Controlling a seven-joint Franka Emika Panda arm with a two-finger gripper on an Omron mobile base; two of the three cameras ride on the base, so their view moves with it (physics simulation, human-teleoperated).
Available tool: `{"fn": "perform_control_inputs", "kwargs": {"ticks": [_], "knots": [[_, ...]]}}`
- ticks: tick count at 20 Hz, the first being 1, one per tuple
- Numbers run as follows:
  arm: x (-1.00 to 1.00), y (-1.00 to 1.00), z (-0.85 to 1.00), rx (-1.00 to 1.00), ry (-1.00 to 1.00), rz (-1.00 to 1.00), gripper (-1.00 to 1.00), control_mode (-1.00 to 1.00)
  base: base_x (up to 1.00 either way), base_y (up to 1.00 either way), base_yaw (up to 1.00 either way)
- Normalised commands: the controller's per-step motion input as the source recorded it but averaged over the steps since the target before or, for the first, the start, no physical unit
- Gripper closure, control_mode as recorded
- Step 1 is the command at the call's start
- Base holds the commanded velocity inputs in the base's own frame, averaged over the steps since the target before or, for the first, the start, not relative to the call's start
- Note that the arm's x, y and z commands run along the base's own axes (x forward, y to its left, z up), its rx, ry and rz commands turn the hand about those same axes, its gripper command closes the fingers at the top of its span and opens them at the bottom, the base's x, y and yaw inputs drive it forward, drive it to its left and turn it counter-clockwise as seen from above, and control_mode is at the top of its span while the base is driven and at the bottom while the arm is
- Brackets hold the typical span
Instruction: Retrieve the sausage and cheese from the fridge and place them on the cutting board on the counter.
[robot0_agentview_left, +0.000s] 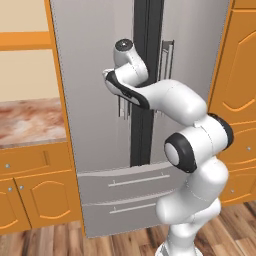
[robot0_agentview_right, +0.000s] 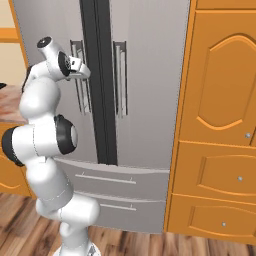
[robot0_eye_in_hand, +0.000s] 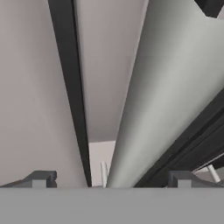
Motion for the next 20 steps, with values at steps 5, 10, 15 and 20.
{"fn": "perform_control_inputs", "kwargs": {"ticks": [5,10,15,20], "knots": [[0.5,0.0,-0.02,0.0,-0.21,0.0,-1.0,-1.0,0.0,0.0,0.0],[0.58,-0.01,0.0,0.0,-0.15,0.0,-1.0,-1.0,0.0,0.0,0.0],[0.36,0.0,-0.01,0.0,-0.16,0.0,1.0,-1.0,0.0,0.0,0.0],[0.4,0.0,0.15,0.03,-0.05,0.0,1.0,-1.0,0.0,0.0,0.0]]}}
